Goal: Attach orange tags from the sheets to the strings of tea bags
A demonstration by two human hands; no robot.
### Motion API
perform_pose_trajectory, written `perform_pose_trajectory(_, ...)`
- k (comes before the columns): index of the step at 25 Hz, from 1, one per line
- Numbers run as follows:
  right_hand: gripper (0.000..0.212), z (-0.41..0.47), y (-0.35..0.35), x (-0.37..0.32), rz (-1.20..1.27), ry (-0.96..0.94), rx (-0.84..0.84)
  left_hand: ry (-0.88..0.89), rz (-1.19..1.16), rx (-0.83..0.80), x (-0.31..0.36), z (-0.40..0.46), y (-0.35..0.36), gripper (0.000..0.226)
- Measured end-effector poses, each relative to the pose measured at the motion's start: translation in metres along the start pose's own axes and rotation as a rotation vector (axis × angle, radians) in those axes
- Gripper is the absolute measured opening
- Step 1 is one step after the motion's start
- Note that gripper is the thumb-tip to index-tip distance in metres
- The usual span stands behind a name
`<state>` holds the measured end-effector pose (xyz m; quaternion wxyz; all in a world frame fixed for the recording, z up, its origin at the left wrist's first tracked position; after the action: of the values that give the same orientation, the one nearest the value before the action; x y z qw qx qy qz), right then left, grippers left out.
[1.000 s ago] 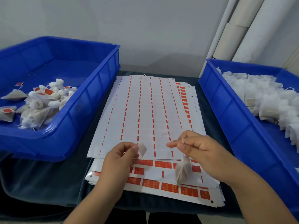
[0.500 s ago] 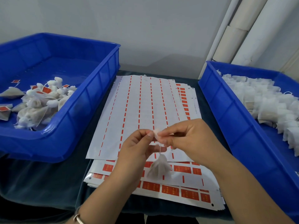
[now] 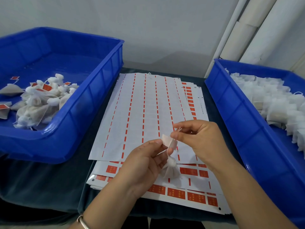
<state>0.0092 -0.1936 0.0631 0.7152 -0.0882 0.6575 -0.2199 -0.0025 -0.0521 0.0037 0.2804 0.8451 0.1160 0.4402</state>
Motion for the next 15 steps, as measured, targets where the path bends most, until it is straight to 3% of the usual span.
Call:
perform_pose_trajectory(4, 0.027, 0.0007, -0.0013, 0.0014, -0.008, -0.008, -0.013, -0.073, -0.056, -0.059, -0.0032, -0.0018, 0.0015, 0.016)
perform_pose_trajectory(7, 0.027, 0.0004, -0.0021, 0.0010, -0.005, -0.013, -0.040, -0.092, -0.054, -0.098, -0.0028, -0.0019, 0.0011, 0.030)
perform_pose_trajectory(10, 0.026, 0.0005, -0.0037, -0.0008, -0.018, -0.023, -0.066, -0.090, -0.055, -0.133, -0.0003, -0.0029, 0.0014, 0.027)
perform_pose_trajectory(15, 0.025, 0.0004, -0.0030, -0.0033, -0.037, -0.034, -0.120, -0.086, 0.105, -0.078, -0.0003, -0.0014, 0.0009, 0.016)
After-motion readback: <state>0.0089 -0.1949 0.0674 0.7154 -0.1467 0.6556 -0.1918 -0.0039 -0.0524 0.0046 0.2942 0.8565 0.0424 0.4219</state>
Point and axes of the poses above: each hand's wrist, its own z-axis towards the middle knuckle, its own y-axis out of the palm, x = y × z, the point moved 5 cm from there along z, towards the middle knuckle, and after that the axes turned 2 degrees about z, right-handed, at the moved point
